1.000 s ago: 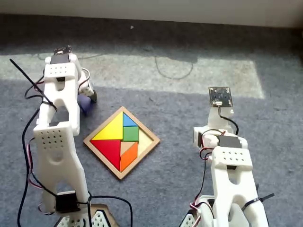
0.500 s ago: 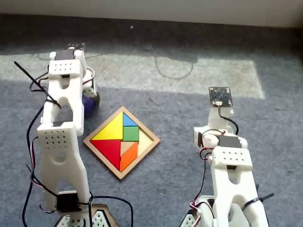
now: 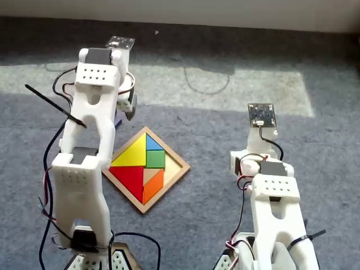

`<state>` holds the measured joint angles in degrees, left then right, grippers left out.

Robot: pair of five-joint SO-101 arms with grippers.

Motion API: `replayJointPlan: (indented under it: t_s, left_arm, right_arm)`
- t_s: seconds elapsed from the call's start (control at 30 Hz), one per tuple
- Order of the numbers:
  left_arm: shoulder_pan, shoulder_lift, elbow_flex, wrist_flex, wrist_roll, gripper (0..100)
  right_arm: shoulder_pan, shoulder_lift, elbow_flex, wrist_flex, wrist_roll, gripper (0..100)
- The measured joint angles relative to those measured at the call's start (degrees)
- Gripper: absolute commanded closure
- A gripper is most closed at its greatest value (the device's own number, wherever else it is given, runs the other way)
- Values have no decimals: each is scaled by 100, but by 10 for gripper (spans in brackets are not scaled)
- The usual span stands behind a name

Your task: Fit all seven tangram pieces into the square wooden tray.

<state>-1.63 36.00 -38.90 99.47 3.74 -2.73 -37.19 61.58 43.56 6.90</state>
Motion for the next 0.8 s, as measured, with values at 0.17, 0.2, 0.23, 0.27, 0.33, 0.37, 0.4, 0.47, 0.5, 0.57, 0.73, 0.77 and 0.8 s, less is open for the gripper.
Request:
replayJointPlan:
  t_s: [0.17, 0.2, 0.23, 0.27, 0.33, 0.37, 0.4, 0.47, 0.5, 0.57, 0.73, 0.77, 0.8]
  left_arm:
    - [-79, -44, 132, 0, 0, 770]
    - [-185, -44, 132, 0, 18, 737]
    - [-299, -44, 132, 0, 105, 711]
    - [-440, -44, 132, -18, 202, 691]
    - [-730, 35, 132, -141, 369, 691]
    - [-835, 141, 123, -237, 378, 694]
    - [-923, 281, 123, -334, 378, 694]
    - [-993, 651, 123, -536, 378, 695]
    - [-993, 826, 123, -633, 378, 695]
    - [-958, 1134, 123, -862, 378, 695]
    - [-976, 1415, 9, -1099, 378, 697]
    - [-976, 1415, 0, -1099, 378, 710]
    - [-976, 1415, 0, -1099, 378, 732]
  right_arm:
    - [0, 0, 0, 0, 0, 992]
    - [0, 0, 0, 0, 0, 992]
    - [0, 0, 0, 0, 0, 992]
    - [0, 0, 0, 0, 0, 992]
    - [0, 0, 0, 0, 0, 992]
    - [0, 0, 0, 0, 0, 992]
    - [0, 0, 0, 0, 0, 992]
    - [0, 0, 0, 0, 0, 992]
    - [0, 0, 0, 0, 0, 992]
    - [0, 0, 0, 0, 0, 992]
    - [0, 0, 0, 0, 0, 992]
    - [0, 0, 0, 0, 0, 992]
    - [0, 0, 0, 0, 0, 992]
